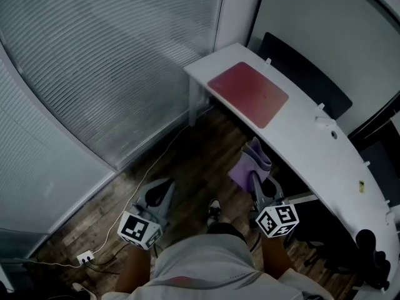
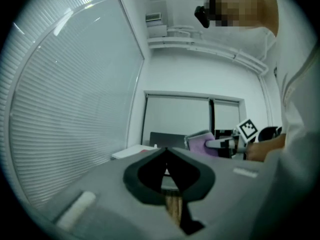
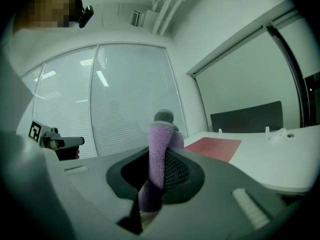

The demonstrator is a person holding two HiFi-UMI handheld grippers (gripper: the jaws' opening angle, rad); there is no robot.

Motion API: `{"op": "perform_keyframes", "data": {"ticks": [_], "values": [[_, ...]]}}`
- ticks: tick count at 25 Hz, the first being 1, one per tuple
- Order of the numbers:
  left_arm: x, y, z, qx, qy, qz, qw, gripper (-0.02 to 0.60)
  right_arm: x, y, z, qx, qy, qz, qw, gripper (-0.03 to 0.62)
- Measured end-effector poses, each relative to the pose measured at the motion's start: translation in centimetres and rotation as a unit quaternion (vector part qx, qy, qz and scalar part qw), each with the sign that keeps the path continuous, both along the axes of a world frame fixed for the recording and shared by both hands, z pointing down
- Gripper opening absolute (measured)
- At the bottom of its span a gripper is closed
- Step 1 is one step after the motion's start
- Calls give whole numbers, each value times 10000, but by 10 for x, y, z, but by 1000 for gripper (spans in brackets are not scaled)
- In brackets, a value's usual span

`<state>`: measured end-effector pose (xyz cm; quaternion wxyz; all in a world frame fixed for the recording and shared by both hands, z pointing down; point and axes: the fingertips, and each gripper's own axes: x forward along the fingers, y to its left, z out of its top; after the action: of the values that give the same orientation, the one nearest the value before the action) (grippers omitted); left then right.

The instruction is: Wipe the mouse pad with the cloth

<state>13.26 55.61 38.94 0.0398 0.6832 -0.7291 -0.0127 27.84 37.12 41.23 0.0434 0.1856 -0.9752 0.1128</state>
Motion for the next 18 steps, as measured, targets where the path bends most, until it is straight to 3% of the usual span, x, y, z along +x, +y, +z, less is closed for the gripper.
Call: {"op": "perform_keyframes", "data": {"ticks": [6,18], "values": [[-29,-75,-8,-65,-79,-68,9999,2,-37,-74,-4,-91,-149,-134,9998,48],[-30,-257,-25,-70,-314,165,9993,2,-35,-244,7,-540,-318,-52,9980,49]]}}
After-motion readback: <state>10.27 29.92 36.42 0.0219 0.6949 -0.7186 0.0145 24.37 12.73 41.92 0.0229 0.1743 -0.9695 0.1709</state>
